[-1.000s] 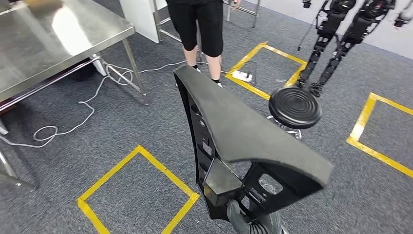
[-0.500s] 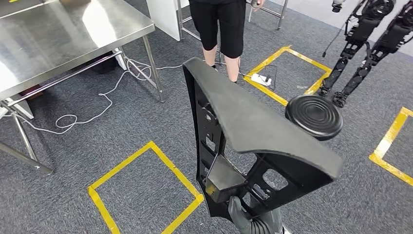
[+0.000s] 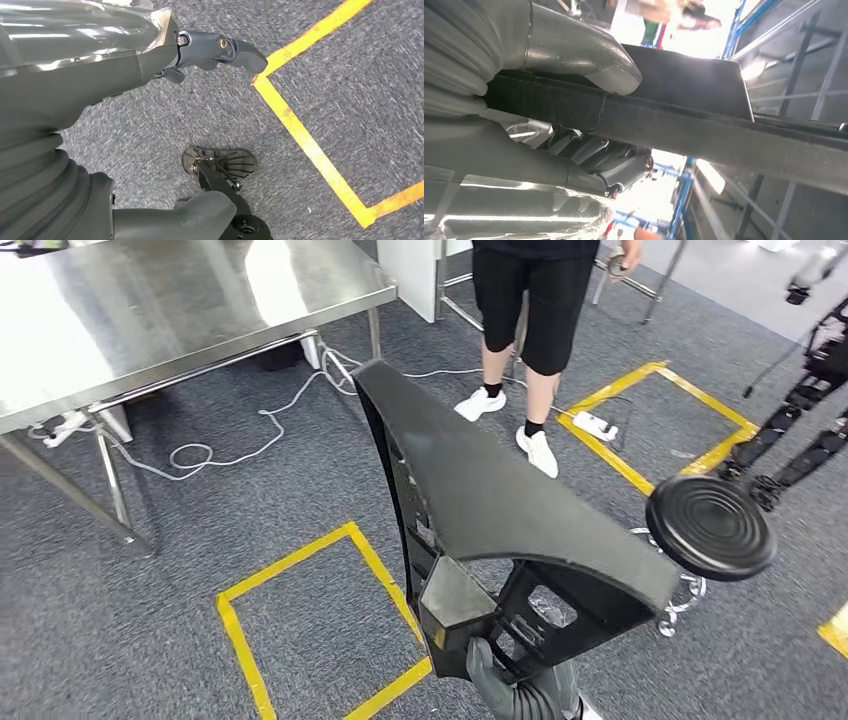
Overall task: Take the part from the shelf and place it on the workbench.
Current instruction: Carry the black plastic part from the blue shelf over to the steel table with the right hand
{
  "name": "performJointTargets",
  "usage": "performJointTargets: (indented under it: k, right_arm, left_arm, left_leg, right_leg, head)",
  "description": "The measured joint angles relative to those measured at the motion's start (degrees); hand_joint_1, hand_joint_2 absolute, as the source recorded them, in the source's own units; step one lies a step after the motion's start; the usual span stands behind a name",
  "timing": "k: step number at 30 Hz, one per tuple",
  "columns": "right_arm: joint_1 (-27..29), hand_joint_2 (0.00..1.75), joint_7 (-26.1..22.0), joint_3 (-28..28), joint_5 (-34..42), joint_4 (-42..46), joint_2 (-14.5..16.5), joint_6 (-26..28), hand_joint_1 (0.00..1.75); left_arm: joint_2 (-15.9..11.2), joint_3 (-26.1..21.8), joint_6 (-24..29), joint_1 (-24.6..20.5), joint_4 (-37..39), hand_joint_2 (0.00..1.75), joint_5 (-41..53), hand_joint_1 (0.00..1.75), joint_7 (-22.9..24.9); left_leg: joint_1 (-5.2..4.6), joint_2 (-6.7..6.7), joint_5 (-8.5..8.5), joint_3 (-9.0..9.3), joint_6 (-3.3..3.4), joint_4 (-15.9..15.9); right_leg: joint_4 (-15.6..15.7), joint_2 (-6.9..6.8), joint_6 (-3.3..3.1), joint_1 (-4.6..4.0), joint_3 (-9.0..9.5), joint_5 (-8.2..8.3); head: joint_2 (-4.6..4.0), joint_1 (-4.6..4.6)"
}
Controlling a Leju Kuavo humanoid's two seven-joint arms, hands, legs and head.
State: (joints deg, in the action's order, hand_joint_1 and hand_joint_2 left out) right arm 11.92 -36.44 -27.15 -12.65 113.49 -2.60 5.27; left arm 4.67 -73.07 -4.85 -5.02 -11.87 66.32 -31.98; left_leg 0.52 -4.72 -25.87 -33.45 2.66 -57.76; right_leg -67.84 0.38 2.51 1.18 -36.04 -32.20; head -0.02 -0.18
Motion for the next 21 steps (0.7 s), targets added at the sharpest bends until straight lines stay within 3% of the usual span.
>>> performJointTargets:
  k: [2, 3, 5, 6, 8, 10, 12, 13, 15, 17, 19, 21]
  right_arm:
    - [-0.37, 1.75, 0.19, -0.01, 0.02, -0.05, 0.03, -0.08, 1.75]
    - [-0.49, 1.75, 0.28, 0.0, 0.02, -0.07, 0.07, -0.09, 1.75]
    - [-0.83, 1.75, 0.5, 0.02, 0.02, -0.1, 0.17, -0.08, 1.75]
    - [-1.09, 1.75, 0.61, 0.03, 0.02, -0.1, 0.24, -0.06, 1.75]
    - [-1.51, 1.75, 0.81, 0.03, 0.01, -0.1, 0.5, 0.06, 1.75]
    - [-1.62, 1.75, 0.94, 0.05, -0.01, -0.1, 0.76, 0.24, 1.75]
    - [-1.69, 1.75, 1.17, 0.08, -0.01, -0.1, 0.86, 0.39, 1.75]
    - [-1.74, 1.75, 1.26, 0.09, -0.01, -0.1, 0.91, 0.45, 1.75]
    - [-1.84, 1.75, 1.36, 0.09, -0.01, -0.1, 1.04, 0.54, 1.75]
    - [-1.94, 1.75, 1.36, 0.09, -0.01, -0.1, 1.15, 0.59, 1.75]
    - [-2.03, 1.75, 1.37, 0.09, -0.01, -0.1, 1.17, 0.6, 1.75]
    - [-2.16, 1.75, 1.39, 0.09, -0.01, -0.09, 1.18, 0.61, 1.75]
  left_arm:
    - [0.02, -0.01, 0.01, -0.01, -0.01, 1.75, 0.01, 0.0, 0.0]
    - [0.02, -0.01, 0.02, 0.01, -0.01, 1.75, 0.01, 0.0, 0.01]
    - [-0.03, -0.02, 0.05, 0.13, -0.02, 1.75, 0.05, 0.0, 0.03]
    - [-0.05, -0.01, 0.01, 0.23, -0.01, 1.75, 0.14, 0.0, 0.04]
    - [-0.09, 0.01, -0.09, 0.24, 0.01, 1.75, 0.32, 0.0, 0.05]
    - [-0.11, 0.02, -0.14, 0.02, 0.02, 1.75, 0.39, 0.0, 0.07]
    - [-0.13, 0.02, -0.26, -0.07, 0.02, 1.75, 0.43, 0.0, 0.09]
    - [-0.13, 0.02, -0.32, -0.05, 0.02, 1.75, 0.44, 0.0, 0.1]
    - [-0.18, 0.02, -0.39, -0.03, 0.02, 1.75, 0.46, 0.0, 0.11]
    - [-0.27, 0.03, -0.39, -0.14, 0.01, 1.75, 0.46, 0.0, 0.11]
    - [-0.34, 0.05, -0.39, -0.3, -0.01, 1.75, 0.5, 0.0, 0.11]
    - [-0.38, 0.07, -0.39, -0.29, -0.01, 1.75, 0.54, 0.0, 0.11]
  left_leg:
    - [-0.21, -1.43, -0.33, -0.03, -0.54, -0.39]
    - [-0.28, -1.98, -0.48, -0.18, -0.84, -0.55]
    - [-0.11, -2.83, -0.55, -0.47, -1.4, -0.6]
    - [-0.03, -2.22, -0.67, -0.59, -1.65, -0.85]
    - [0.03, 0.78, -2.27, -1.74, -2.22, -3.58]
    - [0.13, 3.77, -5.59, -4.96, -2.73, -10.13]
    - [0.29, 4.44, -7.57, -8.2, -3.0, -15.96]
    - [0.31, 4.55, -7.1, -8.59, -2.99, -16.35]
    - [0.23, 5.37, -3.75, -6.07, -2.55, -11.07]
    - [-0.23, 7.53, -1.11, -2.37, -1.79, -3.92]
    - [-0.75, 8.3, -0.78, -1.12, -1.21, -1.34]
    - [-0.71, 6.96, -0.53, -0.98, -0.71, -0.86]
  right_leg:
    - [6.66, 1.74, 0.23, 0.38, 2.62, 3.05]
    - [8.31, 2.28, -0.07, 0.48, 3.32, 3.73]
    - [8.75, 1.72, -1.14, 0.44, 3.71, 4.05]
    - [8.82, 1.29, -1.54, 0.45, 3.76, 4.14]
    - [8.97, 0.28, -2.4, 0.54, 4.03, 4.17]
    - [8.99, -0.93, -3.03, 0.28, 4.2, 3.96]
    - [8.98, -2.22, -3.34, 0.07, 4.26, 3.77]
    - [8.98, -2.83, -3.39, 0.02, 4.3, 3.66]
    - [8.98, -3.94, -3.38, -0.1, 4.56, 3.44]
    - [8.98, -4.89, -3.12, -0.46, 4.91, 3.12]
    - [9.03, -5.79, -2.63, -0.76, 5.13, 2.8]
    - [9.09, -6.54, -2.09, -0.87, 5.34, 2.54]
  head:
    - [0.0, 0.08]
    - [0.0, 0.06]
    - [0.0, 0.01]
    - [0.0, -0.03]
    - [0.0, -0.37]
    - [0.0, -0.73]
    - [0.0, -0.74]
    - [0.0, -0.74]
    - [0.0, -0.75]
    - [0.0, -0.73]
    - [0.0, -0.68]
    - [0.0, -0.7]
